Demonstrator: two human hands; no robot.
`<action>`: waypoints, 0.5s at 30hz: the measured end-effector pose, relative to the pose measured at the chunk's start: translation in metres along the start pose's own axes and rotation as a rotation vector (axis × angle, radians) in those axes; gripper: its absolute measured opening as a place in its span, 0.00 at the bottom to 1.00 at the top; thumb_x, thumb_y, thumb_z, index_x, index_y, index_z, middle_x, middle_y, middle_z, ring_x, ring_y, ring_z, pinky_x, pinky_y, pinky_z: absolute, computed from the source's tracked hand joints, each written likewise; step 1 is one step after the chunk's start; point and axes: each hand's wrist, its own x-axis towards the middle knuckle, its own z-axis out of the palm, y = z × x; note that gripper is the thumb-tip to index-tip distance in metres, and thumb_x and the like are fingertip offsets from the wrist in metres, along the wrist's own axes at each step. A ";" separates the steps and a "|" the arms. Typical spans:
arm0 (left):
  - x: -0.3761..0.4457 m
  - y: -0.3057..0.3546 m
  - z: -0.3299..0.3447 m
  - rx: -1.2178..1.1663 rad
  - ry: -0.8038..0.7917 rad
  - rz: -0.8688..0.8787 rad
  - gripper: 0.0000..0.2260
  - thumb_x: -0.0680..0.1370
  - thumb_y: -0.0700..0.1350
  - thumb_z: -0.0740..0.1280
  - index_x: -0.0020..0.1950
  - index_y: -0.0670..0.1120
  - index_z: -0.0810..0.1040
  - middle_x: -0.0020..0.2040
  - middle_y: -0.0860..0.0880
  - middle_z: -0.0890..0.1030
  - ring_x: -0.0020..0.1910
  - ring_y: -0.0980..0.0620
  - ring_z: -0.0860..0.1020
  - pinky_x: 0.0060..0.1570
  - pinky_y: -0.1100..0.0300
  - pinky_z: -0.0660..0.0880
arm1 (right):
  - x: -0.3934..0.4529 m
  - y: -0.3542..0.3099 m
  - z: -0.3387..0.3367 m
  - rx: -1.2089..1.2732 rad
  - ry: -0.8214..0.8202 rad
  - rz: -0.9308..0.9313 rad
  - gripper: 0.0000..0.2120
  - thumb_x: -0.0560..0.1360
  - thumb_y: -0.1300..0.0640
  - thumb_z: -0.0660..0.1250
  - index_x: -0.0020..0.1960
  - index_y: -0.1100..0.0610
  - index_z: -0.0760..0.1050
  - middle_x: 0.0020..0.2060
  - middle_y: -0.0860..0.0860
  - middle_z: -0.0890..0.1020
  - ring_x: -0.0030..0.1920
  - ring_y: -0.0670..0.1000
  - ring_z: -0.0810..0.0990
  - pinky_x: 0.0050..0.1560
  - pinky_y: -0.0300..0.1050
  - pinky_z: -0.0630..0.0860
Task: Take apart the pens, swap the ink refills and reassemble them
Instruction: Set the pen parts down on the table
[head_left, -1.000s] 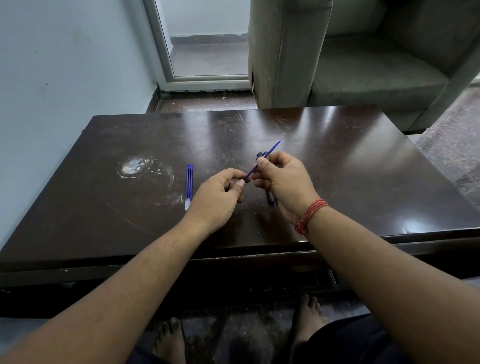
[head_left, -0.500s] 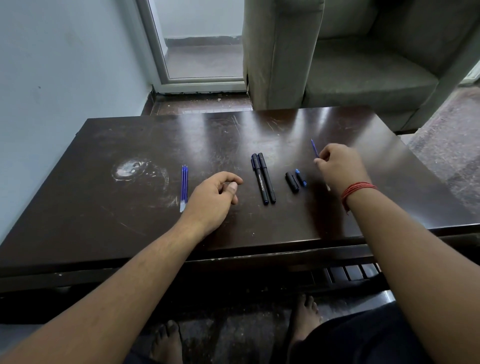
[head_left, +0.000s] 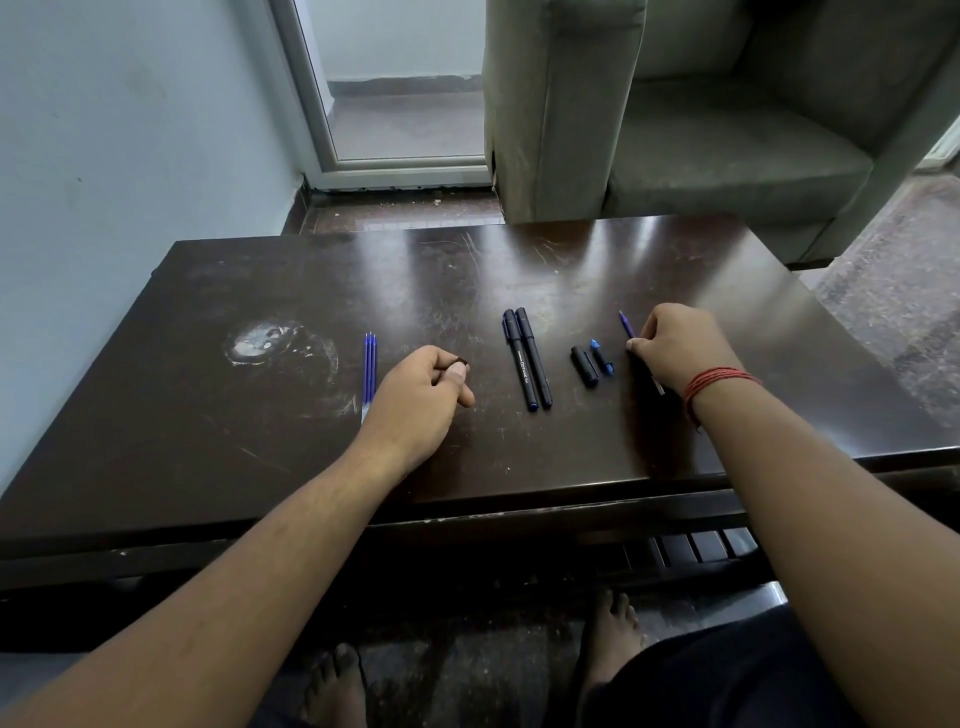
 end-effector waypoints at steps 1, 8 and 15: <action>0.000 0.000 0.000 0.001 0.002 0.001 0.07 0.84 0.46 0.60 0.52 0.49 0.77 0.38 0.52 0.84 0.33 0.49 0.72 0.36 0.54 0.72 | 0.000 0.000 0.000 -0.006 -0.002 0.001 0.10 0.75 0.50 0.70 0.45 0.58 0.78 0.47 0.59 0.81 0.48 0.60 0.79 0.44 0.45 0.72; 0.001 0.000 0.000 0.014 0.005 0.001 0.06 0.83 0.46 0.61 0.51 0.50 0.77 0.38 0.53 0.84 0.33 0.48 0.73 0.37 0.52 0.73 | -0.002 -0.002 -0.004 0.001 -0.016 0.006 0.11 0.75 0.50 0.71 0.45 0.59 0.79 0.46 0.59 0.82 0.46 0.58 0.77 0.43 0.44 0.70; 0.000 0.002 -0.001 0.010 0.008 0.009 0.07 0.84 0.46 0.61 0.51 0.49 0.77 0.38 0.52 0.84 0.33 0.48 0.73 0.37 0.53 0.73 | -0.005 -0.002 -0.007 0.035 0.038 -0.005 0.11 0.76 0.50 0.69 0.45 0.58 0.77 0.47 0.59 0.81 0.49 0.59 0.79 0.45 0.47 0.74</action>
